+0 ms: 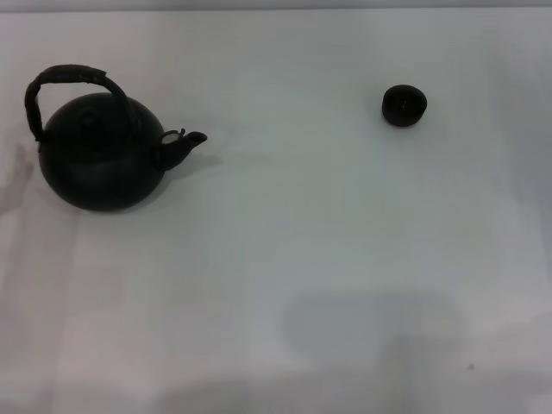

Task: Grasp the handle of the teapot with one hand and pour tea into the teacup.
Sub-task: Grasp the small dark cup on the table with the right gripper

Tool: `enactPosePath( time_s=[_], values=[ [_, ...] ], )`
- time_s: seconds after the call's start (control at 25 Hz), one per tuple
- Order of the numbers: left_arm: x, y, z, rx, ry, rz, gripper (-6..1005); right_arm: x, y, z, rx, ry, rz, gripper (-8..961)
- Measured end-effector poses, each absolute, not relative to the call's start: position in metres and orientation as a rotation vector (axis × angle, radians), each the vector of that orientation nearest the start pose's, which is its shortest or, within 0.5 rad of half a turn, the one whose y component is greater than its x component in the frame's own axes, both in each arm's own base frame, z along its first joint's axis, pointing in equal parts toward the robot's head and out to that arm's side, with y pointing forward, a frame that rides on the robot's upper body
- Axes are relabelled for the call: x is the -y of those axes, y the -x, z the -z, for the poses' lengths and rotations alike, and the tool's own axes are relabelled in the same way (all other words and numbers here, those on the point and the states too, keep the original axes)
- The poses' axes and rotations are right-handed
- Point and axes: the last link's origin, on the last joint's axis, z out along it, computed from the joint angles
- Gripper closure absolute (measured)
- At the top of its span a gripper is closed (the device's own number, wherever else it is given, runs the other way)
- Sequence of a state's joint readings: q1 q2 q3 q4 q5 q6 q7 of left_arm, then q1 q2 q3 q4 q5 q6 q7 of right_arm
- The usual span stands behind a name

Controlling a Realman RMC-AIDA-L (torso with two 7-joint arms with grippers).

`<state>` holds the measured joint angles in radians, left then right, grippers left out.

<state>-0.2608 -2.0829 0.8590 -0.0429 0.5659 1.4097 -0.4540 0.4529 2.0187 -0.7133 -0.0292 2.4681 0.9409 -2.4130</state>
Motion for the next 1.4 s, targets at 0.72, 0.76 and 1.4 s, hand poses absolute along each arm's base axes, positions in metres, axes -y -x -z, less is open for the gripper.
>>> enactPosePath(
  time_s=[0.72,0.76,1.4],
  values=[
    [-0.248,0.384,-0.011,0.745,1.428,0.818,167,-0.367,-0.349,-0.021,-1.009,1.686,-0.853,84],
    [-0.248,0.384,-0.011,0.744,1.429,0.819,167,-0.374,-0.337,-0.020,-0.970,1.754,-0.857,84],
    [-0.250,0.383,-0.010,0.743,1.431,0.824,166,-0.443,-0.186,0.034,-0.617,2.561,-0.351,90]
  ],
)
